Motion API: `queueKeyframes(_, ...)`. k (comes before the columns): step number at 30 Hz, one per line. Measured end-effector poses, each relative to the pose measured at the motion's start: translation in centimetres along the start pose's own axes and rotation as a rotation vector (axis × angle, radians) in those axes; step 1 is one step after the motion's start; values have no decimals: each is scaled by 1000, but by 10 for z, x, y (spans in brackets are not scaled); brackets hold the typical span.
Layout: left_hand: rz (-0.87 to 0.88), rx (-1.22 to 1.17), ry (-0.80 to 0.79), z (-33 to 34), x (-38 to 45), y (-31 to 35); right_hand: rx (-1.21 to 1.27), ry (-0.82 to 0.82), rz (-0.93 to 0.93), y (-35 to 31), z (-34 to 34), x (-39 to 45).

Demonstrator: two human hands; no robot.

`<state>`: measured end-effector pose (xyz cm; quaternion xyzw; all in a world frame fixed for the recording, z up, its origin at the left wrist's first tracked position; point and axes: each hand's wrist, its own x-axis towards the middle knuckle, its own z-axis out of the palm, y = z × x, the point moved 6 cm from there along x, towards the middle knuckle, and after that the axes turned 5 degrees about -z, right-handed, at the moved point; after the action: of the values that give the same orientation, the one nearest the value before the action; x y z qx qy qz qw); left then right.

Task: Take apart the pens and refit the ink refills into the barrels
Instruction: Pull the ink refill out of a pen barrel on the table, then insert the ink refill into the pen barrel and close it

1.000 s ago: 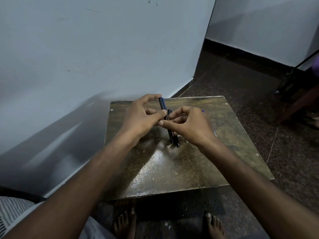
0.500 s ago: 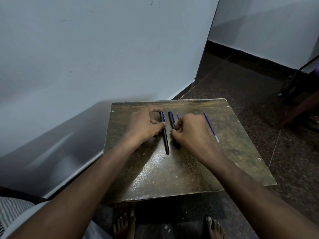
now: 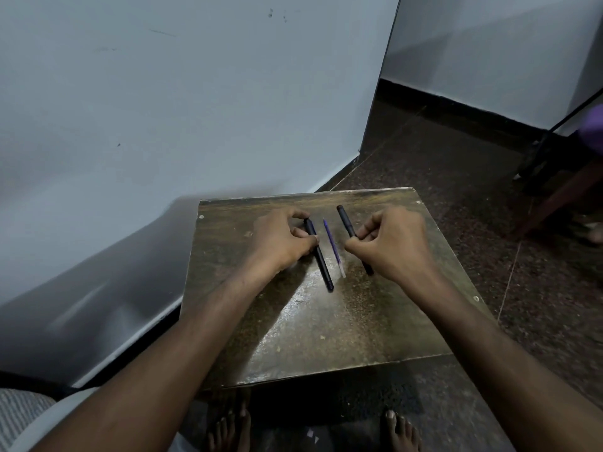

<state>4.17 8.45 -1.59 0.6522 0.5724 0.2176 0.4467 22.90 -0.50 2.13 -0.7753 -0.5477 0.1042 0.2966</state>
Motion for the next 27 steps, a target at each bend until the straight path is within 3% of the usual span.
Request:
queueKeyframes(13,26,14,56,-13,-8,3,88,-19,-40,-18,6,-4)
queueKeyframes(19,87,-289,-69,-15,-18,4,195,27,-140,-35,13,-11)
queueKeyframes(22,97,-358,-22,-15,-17,2,245,53,-208,-45,14,-15)
queueKeyframes(27,86,-409,-123,-14,-14,2,335,82,-116,-42,11,-14)
